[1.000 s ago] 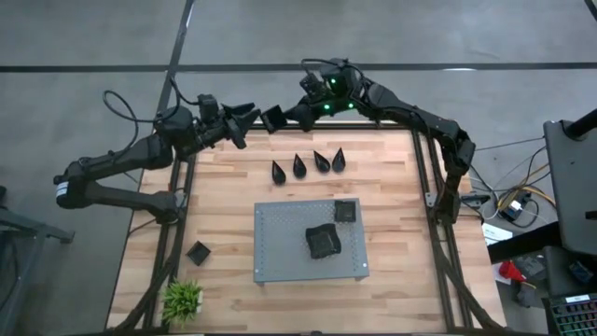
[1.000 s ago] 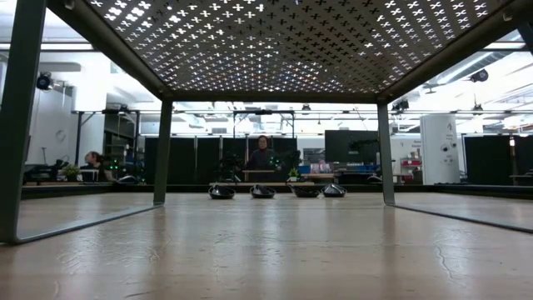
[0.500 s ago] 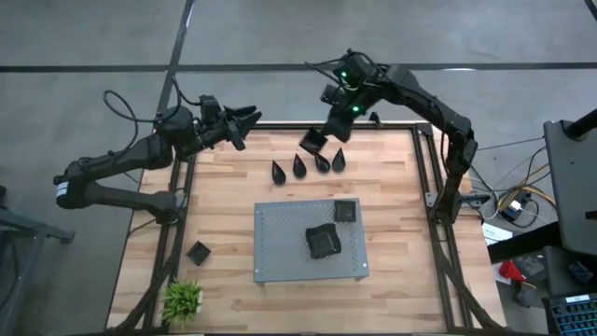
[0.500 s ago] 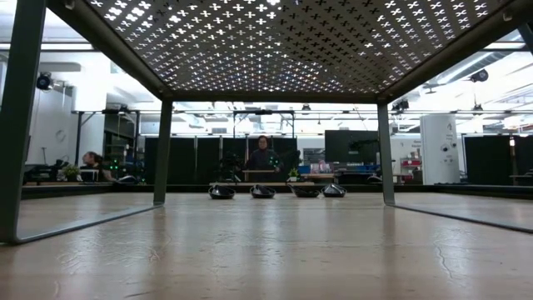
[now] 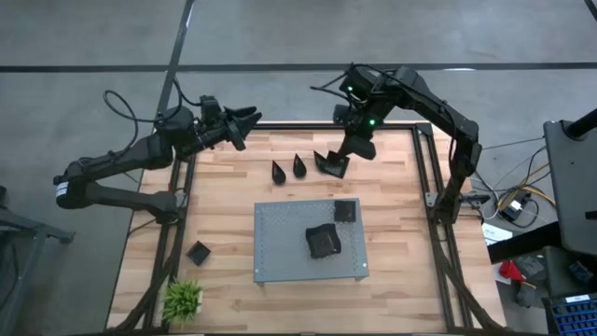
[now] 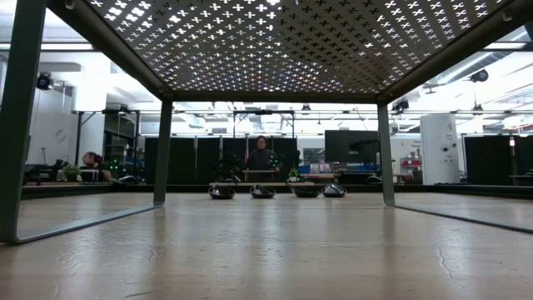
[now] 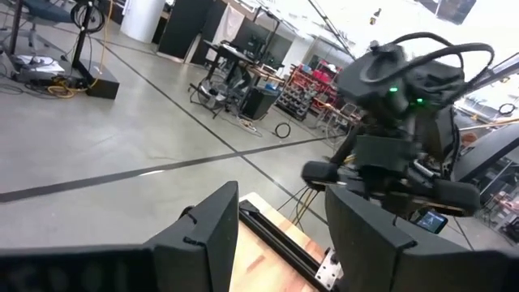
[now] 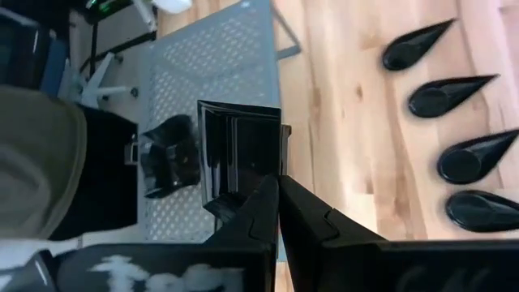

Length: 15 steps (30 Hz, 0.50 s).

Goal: Pick & Place Mini shaped plates
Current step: Stack the square plate on top of the other square plates on the shelf

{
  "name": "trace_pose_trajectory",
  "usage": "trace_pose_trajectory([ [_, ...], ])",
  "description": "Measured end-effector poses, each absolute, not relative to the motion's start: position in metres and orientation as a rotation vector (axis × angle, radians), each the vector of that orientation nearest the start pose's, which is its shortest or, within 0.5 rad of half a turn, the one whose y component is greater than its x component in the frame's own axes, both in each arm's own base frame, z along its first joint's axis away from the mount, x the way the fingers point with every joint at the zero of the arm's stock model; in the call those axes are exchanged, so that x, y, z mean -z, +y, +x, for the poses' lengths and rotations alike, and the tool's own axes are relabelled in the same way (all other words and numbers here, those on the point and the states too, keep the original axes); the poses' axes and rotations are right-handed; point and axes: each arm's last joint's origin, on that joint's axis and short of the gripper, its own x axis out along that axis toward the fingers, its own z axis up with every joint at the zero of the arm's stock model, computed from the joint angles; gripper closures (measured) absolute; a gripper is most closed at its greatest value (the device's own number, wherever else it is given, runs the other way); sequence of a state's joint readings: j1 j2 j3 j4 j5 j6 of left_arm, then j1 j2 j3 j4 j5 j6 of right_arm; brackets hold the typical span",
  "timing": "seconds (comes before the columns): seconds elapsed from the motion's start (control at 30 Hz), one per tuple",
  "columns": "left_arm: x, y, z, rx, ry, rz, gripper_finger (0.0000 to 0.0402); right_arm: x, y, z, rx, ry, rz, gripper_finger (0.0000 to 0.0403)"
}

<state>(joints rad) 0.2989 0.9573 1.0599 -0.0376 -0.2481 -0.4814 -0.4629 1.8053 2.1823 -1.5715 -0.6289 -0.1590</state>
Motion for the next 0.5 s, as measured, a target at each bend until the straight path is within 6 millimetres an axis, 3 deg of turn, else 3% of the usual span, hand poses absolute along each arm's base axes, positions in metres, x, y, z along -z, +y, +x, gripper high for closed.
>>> trace_pose_trajectory([
  [0.17, -0.409, 0.066, 0.19, -0.521, -0.189, -0.479, 0.0225, -0.421, -0.107, 0.298, -0.297, 1.016, 0.422, 0.0394],
  [0.33, -0.409, 0.066, 0.19, -0.52, -0.19, -0.48, 0.0225, -0.4, -0.092, 0.307, -0.332, 1.109, 0.461, 0.0394],
  [0.5, -0.409, 0.066, 0.19, -0.519, -0.19, -0.48, 0.0225, -0.382, -0.082, 0.302, -0.366, 1.186, 0.47, 0.0394],
])
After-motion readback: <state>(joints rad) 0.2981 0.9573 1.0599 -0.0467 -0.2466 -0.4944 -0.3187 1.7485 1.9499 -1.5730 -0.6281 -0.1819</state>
